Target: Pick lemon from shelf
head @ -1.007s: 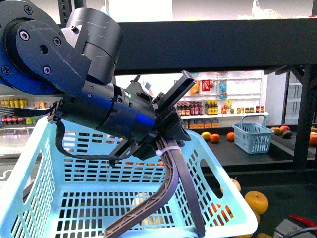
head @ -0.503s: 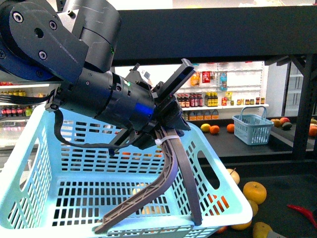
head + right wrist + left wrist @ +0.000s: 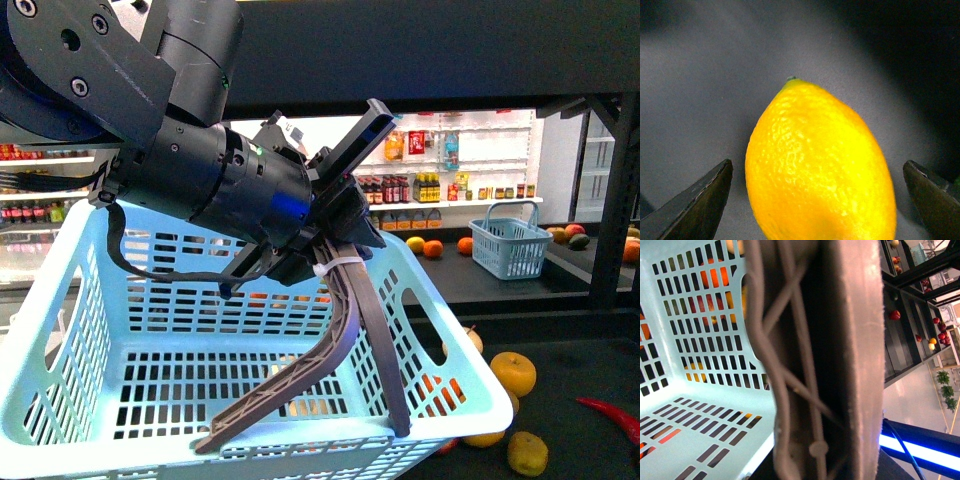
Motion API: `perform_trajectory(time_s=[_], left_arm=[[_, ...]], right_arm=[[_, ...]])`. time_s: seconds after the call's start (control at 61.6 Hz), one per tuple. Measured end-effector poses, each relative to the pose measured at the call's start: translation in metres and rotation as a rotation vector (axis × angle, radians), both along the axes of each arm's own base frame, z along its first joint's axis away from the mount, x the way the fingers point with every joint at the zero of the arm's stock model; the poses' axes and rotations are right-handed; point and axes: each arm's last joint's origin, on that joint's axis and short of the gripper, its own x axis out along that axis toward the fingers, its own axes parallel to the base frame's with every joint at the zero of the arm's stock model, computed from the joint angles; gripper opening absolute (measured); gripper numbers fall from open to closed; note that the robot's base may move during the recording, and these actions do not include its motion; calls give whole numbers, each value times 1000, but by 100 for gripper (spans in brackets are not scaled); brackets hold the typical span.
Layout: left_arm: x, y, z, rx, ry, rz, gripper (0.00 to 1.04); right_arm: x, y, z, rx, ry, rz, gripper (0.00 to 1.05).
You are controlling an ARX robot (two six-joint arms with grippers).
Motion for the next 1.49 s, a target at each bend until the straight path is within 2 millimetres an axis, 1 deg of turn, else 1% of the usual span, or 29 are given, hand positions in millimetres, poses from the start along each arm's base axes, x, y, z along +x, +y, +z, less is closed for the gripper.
perform_trajectory(time_s=[0.13,0.373,0.438,0.552,0.617,0.633,0.65,0.682,0.714,0.731,0.763,0.779,0.828,0.844,0.893,0.909,0.958,0.974,1.023,1.039,1.055,1.137,1.202,1.234,1.267,1.299,1.348,1.364,1.494], left_arm=[[0,0,0,0,0,0,13],[0,0,0,0,0,0,13],[0,0,0,0,0,0,13],[0,0,0,0,0,0,13],[0,0,0,0,0,0,13],[0,0,0,0,0,0,13],[0,0,0,0,0,0,13],[0,0,0,0,0,0,13],[0,0,0,0,0,0,13],[0,0,0,0,0,0,13],[0,0,0,0,0,0,13],[0,0,0,0,0,0,13],[0,0,0,0,0,0,13],[0,0,0,0,0,0,13],[0,0,0,0,0,0,13],[0,0,0,0,0,0,13],[0,0,0,0,0,0,13],[0,0,0,0,0,0,13],[0,0,0,0,0,0,13],[0,0,0,0,0,0,13],[0,0,0,0,0,0,13],[0,0,0,0,0,0,13],[0,0,0,0,0,0,13],[0,0,0,0,0,0,13],[0,0,0,0,0,0,13],[0,0,0,0,0,0,13],[0,0,0,0,0,0,13],[0,0,0,0,0,0,13],[0,0,0,0,0,0,13]], right_arm=[[-2,0,-9,-1,-6,-4,101],[1,0,-8,4,-38,-13,72],[0,0,-7,6,-48,-20,71],[-1,0,2,10,-79,-29,71],[-1,-1,14,21,-118,-48,71],[-1,-2,21,22,-140,-60,71],[-1,-2,22,23,-145,-64,71],[0,-4,36,12,-199,-87,71],[0,-5,42,8,-218,-94,71],[0,-6,51,5,-247,-113,71],[0,-7,57,3,-265,-122,71],[0,-8,66,1,-288,-137,71],[-1,-10,79,-3,-323,-162,71],[-1,-10,87,-7,-349,-172,71],[-3,-11,101,0,-380,-187,71],[-5,-11,110,8,-398,-201,71],[-8,-11,123,20,-425,-211,71],[-10,-10,133,29,-441,-219,71],[-13,-8,147,47,-466,-227,71],[-15,-6,157,63,-481,-233,71],[-16,-5,162,70,-489,-235,71],[-21,15,216,151,-587,-236,71],[-23,29,242,198,-629,-230,71],[-25,42,258,231,-649,-220,71],[-26,55,268,262,-654,-217,71],[-27,66,274,279,-652,-213,71],[-29,82,276,304,-635,-206,71],[-30,96,275,319,-616,-198,71],[-34,124,270,327,-584,-178,71]])
